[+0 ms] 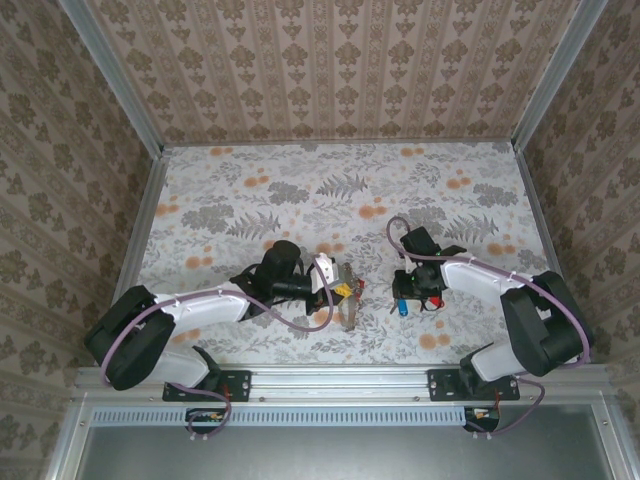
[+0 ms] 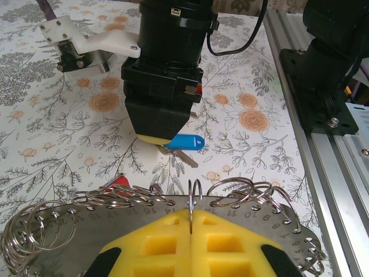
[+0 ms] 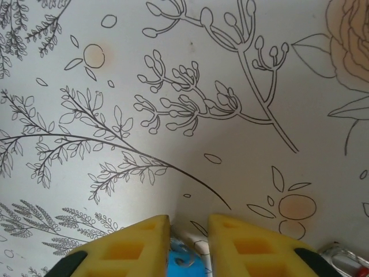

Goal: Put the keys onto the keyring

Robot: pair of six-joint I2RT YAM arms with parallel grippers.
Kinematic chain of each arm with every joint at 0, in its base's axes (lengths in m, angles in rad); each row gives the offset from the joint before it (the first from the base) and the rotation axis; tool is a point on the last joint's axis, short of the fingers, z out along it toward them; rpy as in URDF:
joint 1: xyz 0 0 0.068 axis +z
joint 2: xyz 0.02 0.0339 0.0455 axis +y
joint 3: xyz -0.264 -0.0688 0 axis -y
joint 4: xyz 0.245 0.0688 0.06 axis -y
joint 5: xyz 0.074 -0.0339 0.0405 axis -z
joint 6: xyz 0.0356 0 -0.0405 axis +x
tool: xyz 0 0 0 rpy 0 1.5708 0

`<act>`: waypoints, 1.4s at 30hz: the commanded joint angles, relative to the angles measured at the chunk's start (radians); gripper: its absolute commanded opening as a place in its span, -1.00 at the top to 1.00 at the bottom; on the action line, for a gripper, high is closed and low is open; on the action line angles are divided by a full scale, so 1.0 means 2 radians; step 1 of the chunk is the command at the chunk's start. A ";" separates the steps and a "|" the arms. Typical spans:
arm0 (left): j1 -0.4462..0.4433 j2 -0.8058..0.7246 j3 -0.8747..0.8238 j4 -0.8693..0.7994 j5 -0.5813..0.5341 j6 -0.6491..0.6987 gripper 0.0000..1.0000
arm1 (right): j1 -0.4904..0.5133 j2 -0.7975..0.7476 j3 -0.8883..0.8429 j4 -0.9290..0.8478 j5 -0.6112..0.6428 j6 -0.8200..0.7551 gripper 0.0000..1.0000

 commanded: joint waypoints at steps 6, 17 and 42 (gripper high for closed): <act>-0.004 -0.004 -0.002 0.008 0.011 -0.005 1.00 | 0.001 -0.004 0.004 -0.003 -0.015 -0.007 0.71; -0.004 -0.002 -0.001 0.006 0.009 -0.004 1.00 | 0.000 -0.019 0.012 -0.024 -0.015 -0.006 0.70; -0.004 -0.002 0.005 -0.003 0.011 0.002 1.00 | 0.001 0.002 0.023 -0.041 -0.024 -0.003 0.75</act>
